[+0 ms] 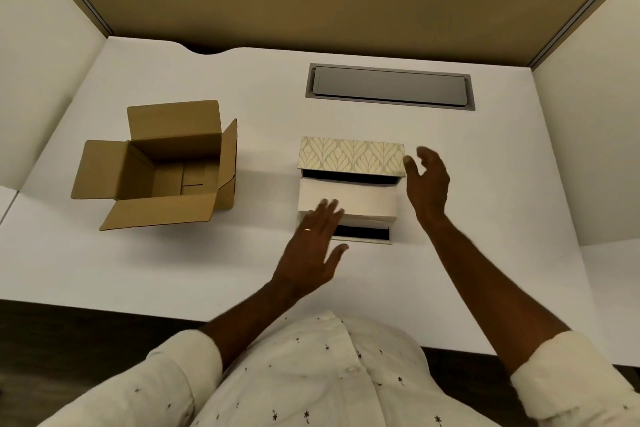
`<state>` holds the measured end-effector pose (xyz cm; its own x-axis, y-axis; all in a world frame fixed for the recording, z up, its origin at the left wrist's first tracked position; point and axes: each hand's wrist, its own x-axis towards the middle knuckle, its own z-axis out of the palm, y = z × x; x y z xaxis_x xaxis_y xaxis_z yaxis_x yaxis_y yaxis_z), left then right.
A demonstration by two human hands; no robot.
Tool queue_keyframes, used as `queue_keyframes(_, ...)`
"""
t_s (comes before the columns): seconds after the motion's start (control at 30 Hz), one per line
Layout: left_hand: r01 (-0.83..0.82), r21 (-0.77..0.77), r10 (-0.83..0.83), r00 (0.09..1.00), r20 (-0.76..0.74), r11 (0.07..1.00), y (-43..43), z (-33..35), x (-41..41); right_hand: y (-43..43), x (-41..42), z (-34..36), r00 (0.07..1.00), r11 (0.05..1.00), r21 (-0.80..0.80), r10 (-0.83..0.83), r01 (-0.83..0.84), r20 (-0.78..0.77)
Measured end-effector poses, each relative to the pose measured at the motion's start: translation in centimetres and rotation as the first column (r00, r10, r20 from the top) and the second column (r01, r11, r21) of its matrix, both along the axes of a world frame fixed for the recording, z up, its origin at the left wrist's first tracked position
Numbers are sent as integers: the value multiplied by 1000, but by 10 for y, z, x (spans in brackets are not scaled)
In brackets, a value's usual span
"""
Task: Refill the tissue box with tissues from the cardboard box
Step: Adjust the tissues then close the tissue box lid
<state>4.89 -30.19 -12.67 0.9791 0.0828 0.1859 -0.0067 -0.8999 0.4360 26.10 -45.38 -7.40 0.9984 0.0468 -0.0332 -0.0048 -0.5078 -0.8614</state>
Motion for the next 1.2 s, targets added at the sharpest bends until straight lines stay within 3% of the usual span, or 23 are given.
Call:
queue_keyframes(0.07,97,112,-86,992,-97,989,-5,1,11,14,9,10,977,980,-112,177,-164,119)
queue_keyframes(0.13,121,181,-80,973,-217,976,-7,2,23,28,19,16,906,895,-312,384,-319,177)
queue_keyframes(0.27,116,209,-39,939,-341,971,-7,4,38,47,35,17,793,610,-616,607,-500,-43)
queue_keyframes(0.37,118,209,-38,935,-352,971,-6,3,41,49,38,12,763,515,-632,616,-578,-196)
queue_keyframes(1.0,71,225,27,914,-404,972,-14,2,54,37,8,2,790,587,-663,613,-465,-11)
queue_keyframes(1.2,154,356,-31,944,-328,922,0,11,64,36,6,2,794,595,-659,608,-460,-5)
